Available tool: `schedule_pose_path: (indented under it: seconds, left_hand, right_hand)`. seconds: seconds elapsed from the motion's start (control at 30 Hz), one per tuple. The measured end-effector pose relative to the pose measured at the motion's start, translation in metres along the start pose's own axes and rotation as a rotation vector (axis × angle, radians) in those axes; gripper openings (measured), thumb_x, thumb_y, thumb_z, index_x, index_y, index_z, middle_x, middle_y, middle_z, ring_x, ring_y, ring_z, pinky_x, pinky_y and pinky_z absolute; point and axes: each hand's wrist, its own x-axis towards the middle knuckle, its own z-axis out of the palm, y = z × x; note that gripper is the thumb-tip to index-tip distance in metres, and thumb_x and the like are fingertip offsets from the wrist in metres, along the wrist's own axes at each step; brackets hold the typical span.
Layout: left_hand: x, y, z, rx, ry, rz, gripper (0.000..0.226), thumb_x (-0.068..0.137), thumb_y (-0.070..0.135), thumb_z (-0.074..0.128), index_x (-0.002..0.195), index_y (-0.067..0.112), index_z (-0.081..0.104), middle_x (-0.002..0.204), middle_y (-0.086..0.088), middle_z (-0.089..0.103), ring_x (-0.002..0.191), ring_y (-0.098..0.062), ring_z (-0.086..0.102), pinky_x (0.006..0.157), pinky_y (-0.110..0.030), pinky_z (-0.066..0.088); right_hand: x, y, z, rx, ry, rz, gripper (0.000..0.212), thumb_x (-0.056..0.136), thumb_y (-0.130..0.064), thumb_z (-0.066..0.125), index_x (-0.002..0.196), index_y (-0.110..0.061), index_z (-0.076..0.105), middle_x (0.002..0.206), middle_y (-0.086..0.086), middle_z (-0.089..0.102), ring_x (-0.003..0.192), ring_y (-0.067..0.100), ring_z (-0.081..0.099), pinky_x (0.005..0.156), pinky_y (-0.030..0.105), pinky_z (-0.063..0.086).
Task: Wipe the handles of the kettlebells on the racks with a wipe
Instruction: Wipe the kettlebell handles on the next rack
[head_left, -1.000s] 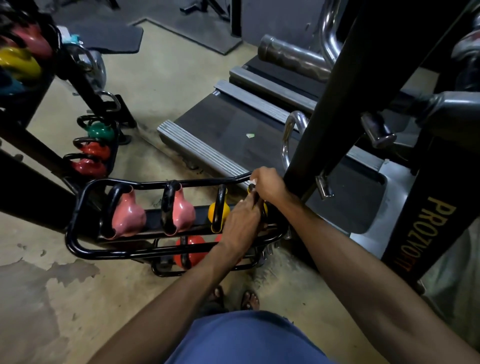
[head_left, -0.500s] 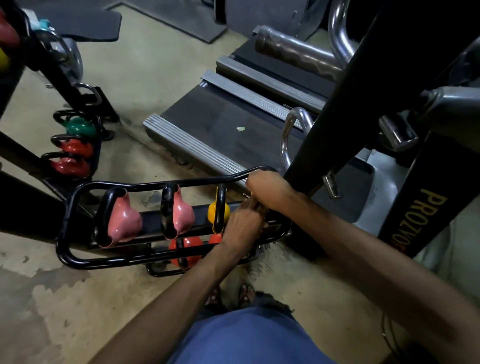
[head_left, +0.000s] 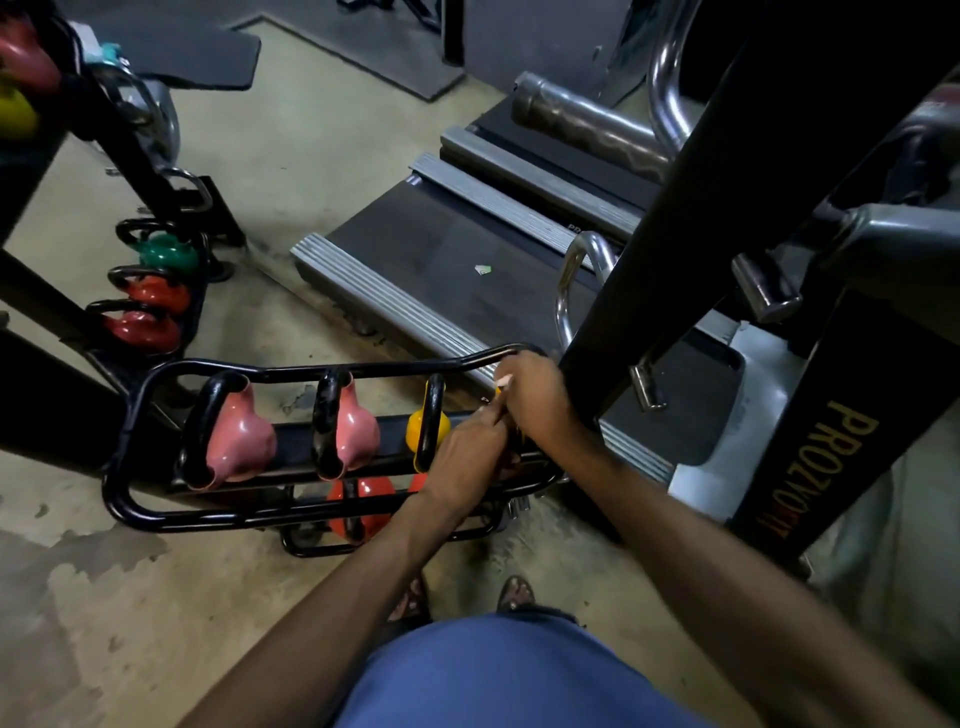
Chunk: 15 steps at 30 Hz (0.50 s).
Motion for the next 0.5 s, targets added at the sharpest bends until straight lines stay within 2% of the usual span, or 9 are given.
schedule_pose_path:
  seconds: [0.07, 0.13, 0.23, 0.3, 0.37, 0.43, 0.5]
  left_hand:
    - [0.001, -0.004, 0.003, -0.052, 0.016, 0.002, 0.072, 0.084, 0.014, 0.072, 0.149, 0.008, 0.042, 0.163, -0.006, 0.027, 0.135, -0.024, 0.048, 0.105, -0.034, 0.048]
    - [0.001, -0.009, 0.007, -0.055, 0.009, -0.009, 0.075, 0.087, 0.016, 0.071, 0.153, 0.011, 0.036, 0.166, -0.001, 0.019, 0.137, -0.022, 0.047, 0.105, -0.033, 0.048]
    - [0.003, -0.014, 0.006, -0.032, -0.025, -0.026, 0.079, 0.084, 0.019, 0.075, 0.152, 0.015, 0.036, 0.166, 0.002, 0.018, 0.128, -0.02, 0.055, 0.097, -0.033, 0.054]
    - [0.003, -0.013, 0.004, -0.007, -0.037, -0.036, 0.079, 0.08, 0.017, 0.079, 0.148, 0.016, 0.04, 0.165, 0.001, 0.021, 0.12, -0.02, 0.059, 0.093, -0.032, 0.055]
    - [0.003, -0.011, 0.003, 0.002, -0.038, -0.031, 0.075, 0.078, 0.013, 0.079, 0.144, 0.015, 0.044, 0.165, 0.0, 0.021, 0.117, -0.022, 0.061, 0.089, -0.034, 0.057]
    - [0.002, -0.01, 0.005, -0.004, -0.033, -0.014, 0.069, 0.08, 0.011, 0.076, 0.142, 0.012, 0.046, 0.166, 0.0, 0.018, 0.12, -0.021, 0.06, 0.09, -0.035, 0.057]
    - [0.001, -0.01, 0.004, -0.026, -0.016, -0.008, 0.072, 0.081, 0.007, 0.072, 0.147, 0.01, 0.043, 0.167, 0.001, 0.015, 0.128, -0.022, 0.055, 0.094, -0.036, 0.055]
  right_hand:
    - [-0.019, 0.005, 0.021, 0.495, 0.271, 0.233, 0.018, 0.088, 0.001, 0.06, 0.091, -0.011, 0.073, 0.087, 0.0, 0.071, 0.085, 0.014, 0.067, 0.079, 0.026, 0.052]
    - [-0.017, 0.004, 0.032, 0.686, 0.341, 0.388, 0.018, 0.089, -0.001, 0.062, 0.09, -0.015, 0.073, 0.086, -0.004, 0.071, 0.084, 0.012, 0.067, 0.081, 0.027, 0.054]
    - [0.006, -0.005, 0.026, 0.708, 0.278, 0.491, 0.021, 0.087, -0.003, 0.062, 0.083, -0.023, 0.069, 0.09, 0.002, 0.074, 0.089, 0.02, 0.069, 0.083, 0.032, 0.056]
    - [0.015, -0.005, 0.024, 0.644, 0.249, 0.519, 0.018, 0.087, -0.003, 0.062, 0.082, -0.018, 0.07, 0.093, 0.006, 0.075, 0.088, 0.021, 0.067, 0.078, 0.026, 0.048]
    - [0.016, -0.003, 0.027, 0.592, 0.253, 0.527, 0.015, 0.087, -0.004, 0.061, 0.09, -0.011, 0.074, 0.096, 0.007, 0.075, 0.09, 0.02, 0.067, 0.076, 0.024, 0.045]
    - [0.009, -0.001, 0.033, 0.566, 0.257, 0.532, 0.02, 0.086, -0.008, 0.061, 0.099, -0.011, 0.075, 0.102, 0.008, 0.075, 0.098, 0.025, 0.069, 0.082, 0.027, 0.05]
    - [0.0, 0.0, 0.037, 0.58, 0.256, 0.562, 0.021, 0.089, -0.009, 0.06, 0.105, -0.01, 0.074, 0.106, 0.012, 0.074, 0.101, 0.029, 0.068, 0.08, 0.028, 0.049]
